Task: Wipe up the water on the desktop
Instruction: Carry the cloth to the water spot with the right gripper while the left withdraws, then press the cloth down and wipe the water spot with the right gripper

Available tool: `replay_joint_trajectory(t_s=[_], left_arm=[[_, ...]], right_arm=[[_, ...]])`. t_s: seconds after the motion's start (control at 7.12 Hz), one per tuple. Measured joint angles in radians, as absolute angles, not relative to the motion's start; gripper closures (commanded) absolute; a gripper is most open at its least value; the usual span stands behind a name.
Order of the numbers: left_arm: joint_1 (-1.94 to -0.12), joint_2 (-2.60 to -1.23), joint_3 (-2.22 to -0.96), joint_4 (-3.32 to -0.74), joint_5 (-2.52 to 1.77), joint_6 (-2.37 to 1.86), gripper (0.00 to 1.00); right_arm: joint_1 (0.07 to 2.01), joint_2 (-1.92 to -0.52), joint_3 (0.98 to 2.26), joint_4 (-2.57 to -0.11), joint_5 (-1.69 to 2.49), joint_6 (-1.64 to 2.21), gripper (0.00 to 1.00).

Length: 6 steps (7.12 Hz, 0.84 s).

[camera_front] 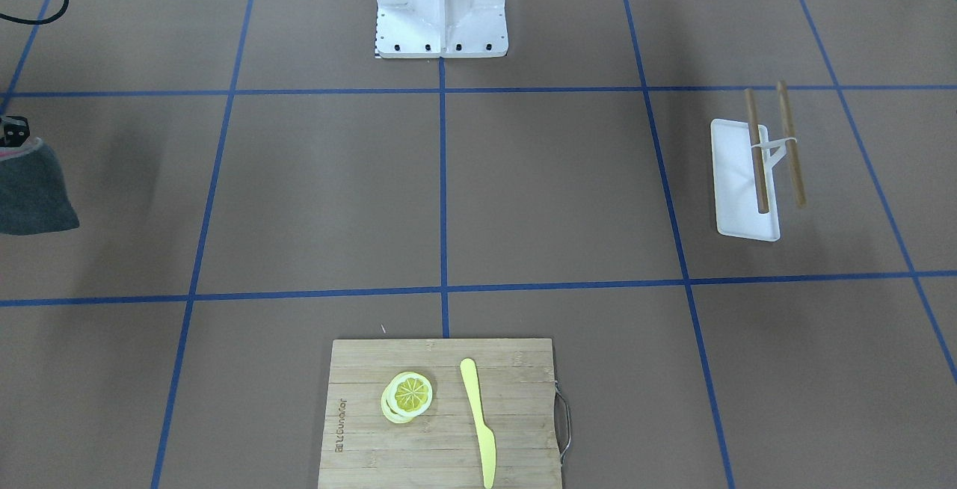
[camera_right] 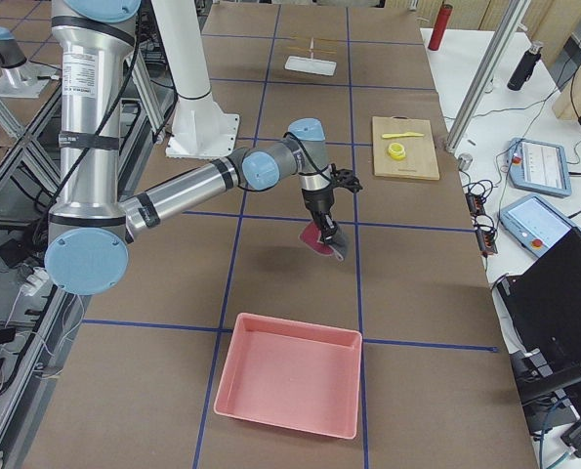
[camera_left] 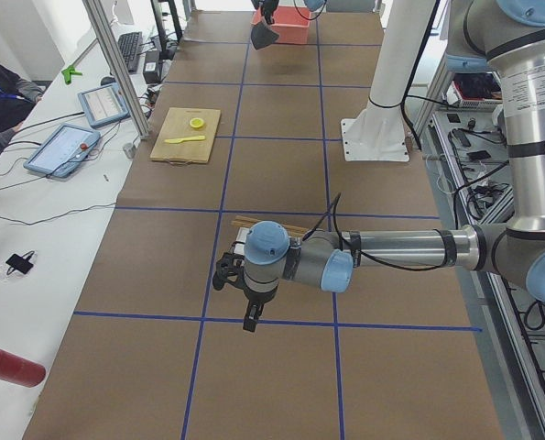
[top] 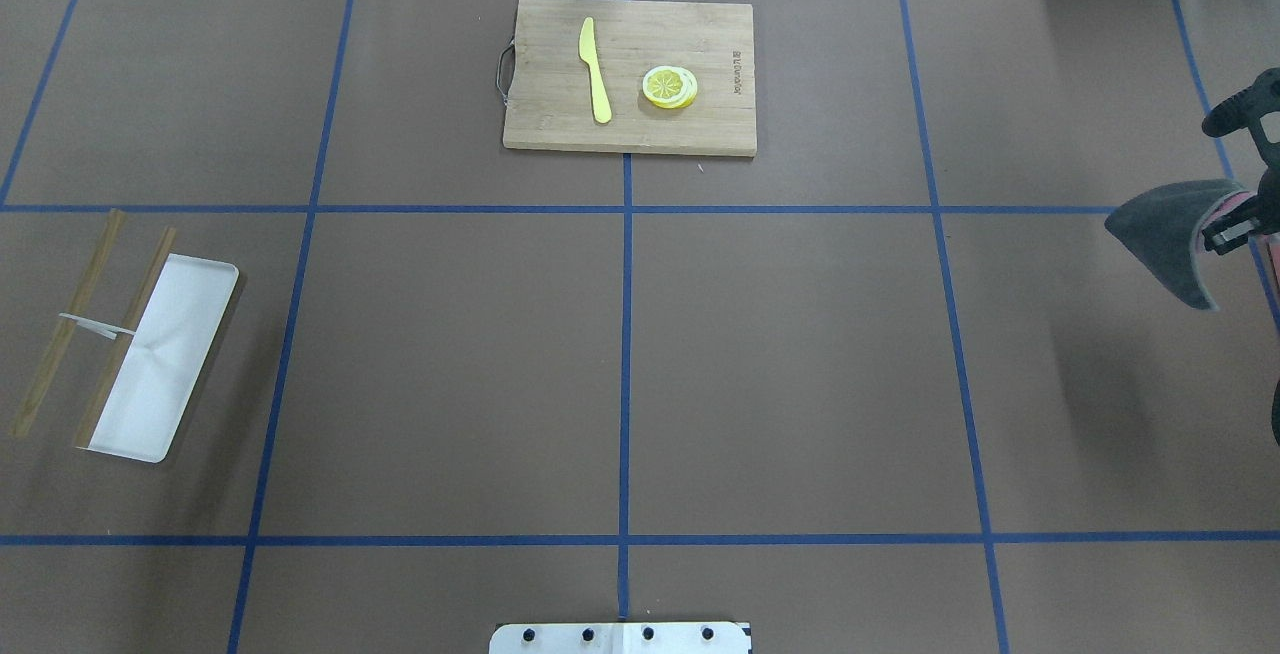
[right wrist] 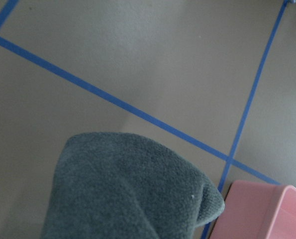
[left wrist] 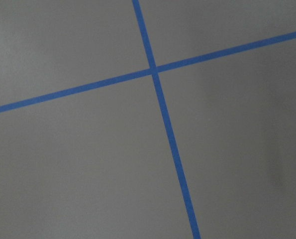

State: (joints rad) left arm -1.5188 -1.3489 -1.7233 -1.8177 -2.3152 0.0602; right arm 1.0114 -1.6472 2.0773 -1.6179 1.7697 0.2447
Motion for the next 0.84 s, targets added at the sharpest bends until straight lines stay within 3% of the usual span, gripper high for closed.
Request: replay_joint_trajectory(t_s=[0.84], left_arm=[[-1.520, -1.346, -1.724, -1.810, -2.320, 0.060, 0.01]], right_arm=[[0.830, -1.349, 1.756, -1.737, 1.614, 0.247, 1.00]])
